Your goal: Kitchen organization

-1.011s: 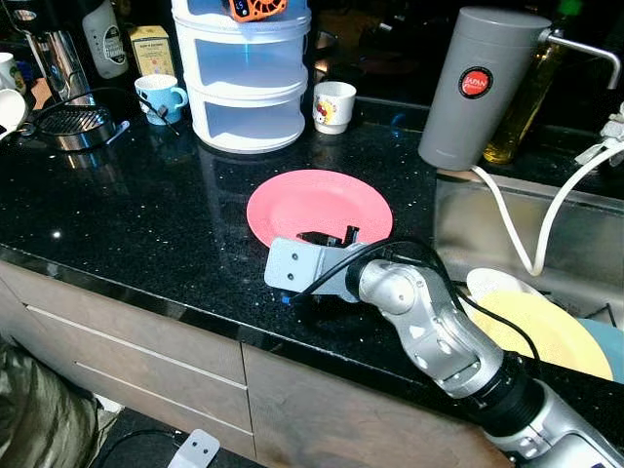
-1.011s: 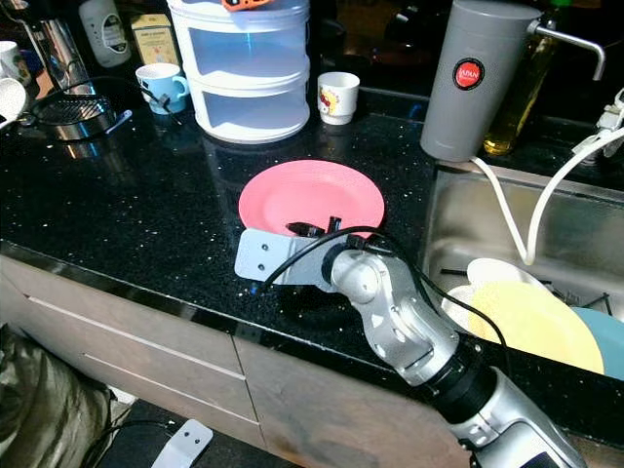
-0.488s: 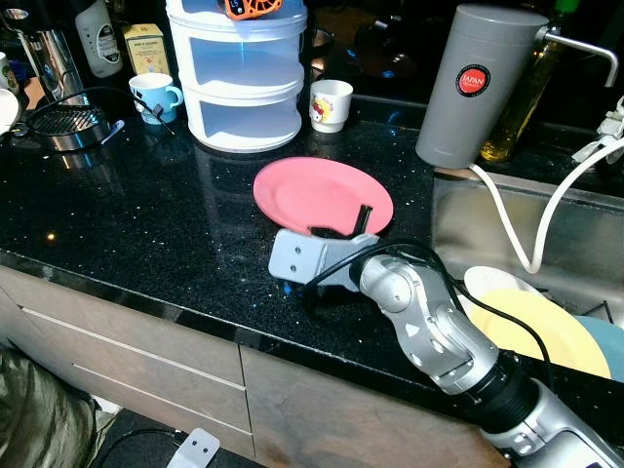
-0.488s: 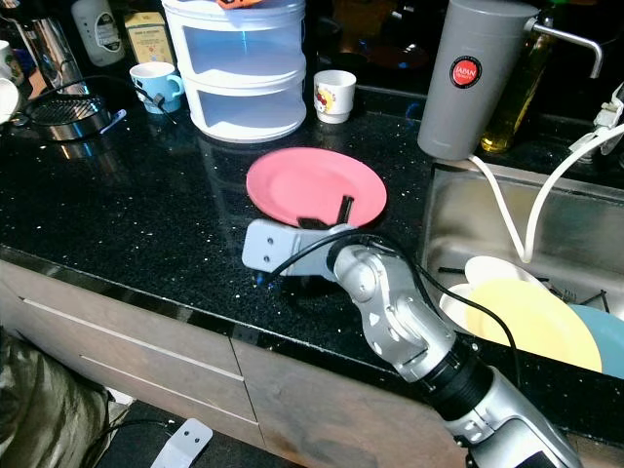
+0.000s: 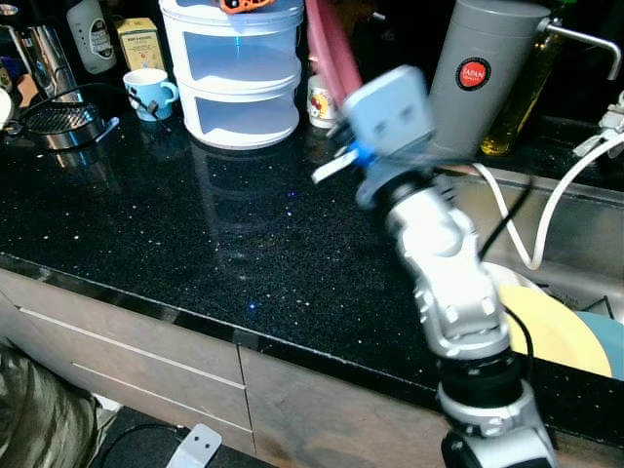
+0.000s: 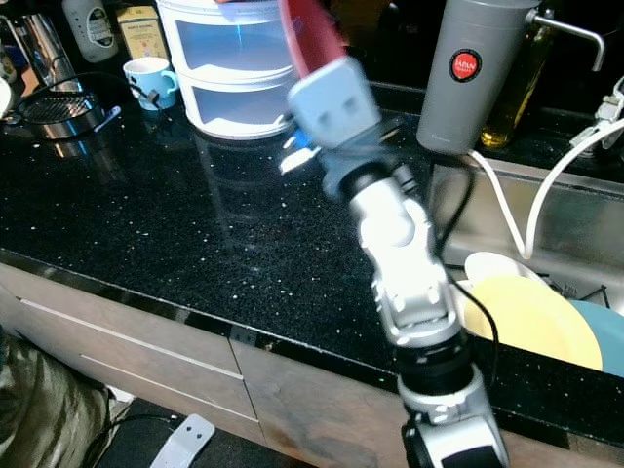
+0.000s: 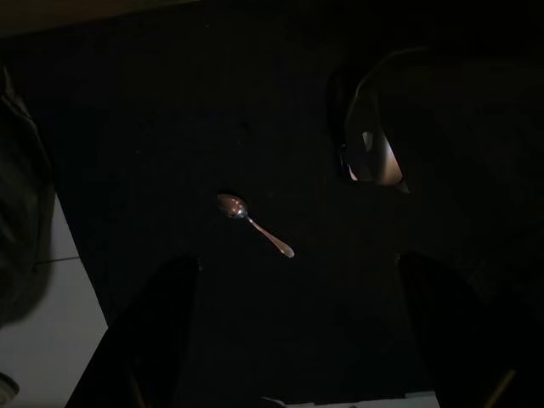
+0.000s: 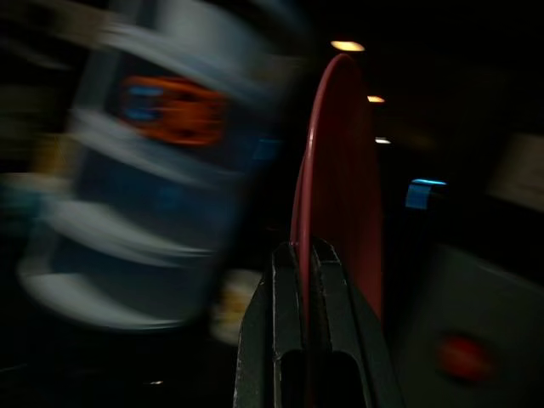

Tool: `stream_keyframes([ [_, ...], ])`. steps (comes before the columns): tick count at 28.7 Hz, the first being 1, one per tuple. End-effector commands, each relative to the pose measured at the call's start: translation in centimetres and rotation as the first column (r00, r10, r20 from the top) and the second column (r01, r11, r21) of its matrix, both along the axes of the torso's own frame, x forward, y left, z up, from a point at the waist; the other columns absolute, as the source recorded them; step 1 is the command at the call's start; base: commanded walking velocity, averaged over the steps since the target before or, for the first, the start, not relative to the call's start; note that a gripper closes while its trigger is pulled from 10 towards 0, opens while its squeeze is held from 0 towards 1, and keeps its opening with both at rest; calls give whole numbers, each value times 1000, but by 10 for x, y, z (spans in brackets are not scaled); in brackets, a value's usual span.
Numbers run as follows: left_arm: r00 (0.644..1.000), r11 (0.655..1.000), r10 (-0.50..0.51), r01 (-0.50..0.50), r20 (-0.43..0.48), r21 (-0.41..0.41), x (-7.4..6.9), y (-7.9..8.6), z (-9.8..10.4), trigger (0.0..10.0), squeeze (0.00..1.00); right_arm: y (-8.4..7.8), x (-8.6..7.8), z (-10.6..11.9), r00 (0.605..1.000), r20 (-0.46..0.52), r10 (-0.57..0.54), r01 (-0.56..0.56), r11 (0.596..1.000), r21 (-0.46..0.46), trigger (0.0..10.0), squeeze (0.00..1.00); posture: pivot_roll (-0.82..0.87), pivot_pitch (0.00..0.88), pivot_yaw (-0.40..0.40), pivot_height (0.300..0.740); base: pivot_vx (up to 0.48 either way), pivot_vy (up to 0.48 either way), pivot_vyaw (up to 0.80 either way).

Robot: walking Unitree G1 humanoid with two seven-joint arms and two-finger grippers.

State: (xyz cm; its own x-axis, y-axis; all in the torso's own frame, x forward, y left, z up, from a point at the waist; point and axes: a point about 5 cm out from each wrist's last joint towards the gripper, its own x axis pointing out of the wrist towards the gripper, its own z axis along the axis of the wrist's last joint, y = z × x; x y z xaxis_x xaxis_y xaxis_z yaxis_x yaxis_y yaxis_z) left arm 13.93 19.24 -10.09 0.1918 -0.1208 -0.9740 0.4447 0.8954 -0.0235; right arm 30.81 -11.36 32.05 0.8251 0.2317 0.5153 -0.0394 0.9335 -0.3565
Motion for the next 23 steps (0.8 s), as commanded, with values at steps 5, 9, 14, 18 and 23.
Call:
stream_keyframes([
  [5, 1000, 1000, -20, 20, -9, 9, 0, 1, 0, 10000, 0, -50, 1, 6, 976, 36, -213, 213, 977, 23, 0, 0, -43, 0, -7, 740, 0, 0, 0],
  [9, 1000, 1000, -21, 21, -7, 11, 0, 2, 0, 10000, 0, -62, -1, 6, 968, 25, -248, 248, 968, 31, 0, 0, -45, 0, -7, 740, 0, 0, 0],
  [14, 1000, 1000, -22, 22, -7, 12, 1, 3, 1, 10000, 0, -83, -3, -3, 938, -10, -348, 348, 937, 14, 0, 0, -50, 0, -5, 740, 0, 0, 0],
  [18, 1000, 1000, -23, 23, -8, 12, 1, 3, 1, 10000, 0, -105, -2, -15, 890, -57, -452, 451, 892, -20, 0, 0, -52, 0, -4, 740, 0, 0, 0],
  [23, 1000, 1000, -22, 23, -8, 12, 1, 3, 1, 10000, 0, -112, 0, -21, 874, -79, -479, 478, 878, -41, 0, 0, -55, 0, -4, 740, 0, 0, 0],
])
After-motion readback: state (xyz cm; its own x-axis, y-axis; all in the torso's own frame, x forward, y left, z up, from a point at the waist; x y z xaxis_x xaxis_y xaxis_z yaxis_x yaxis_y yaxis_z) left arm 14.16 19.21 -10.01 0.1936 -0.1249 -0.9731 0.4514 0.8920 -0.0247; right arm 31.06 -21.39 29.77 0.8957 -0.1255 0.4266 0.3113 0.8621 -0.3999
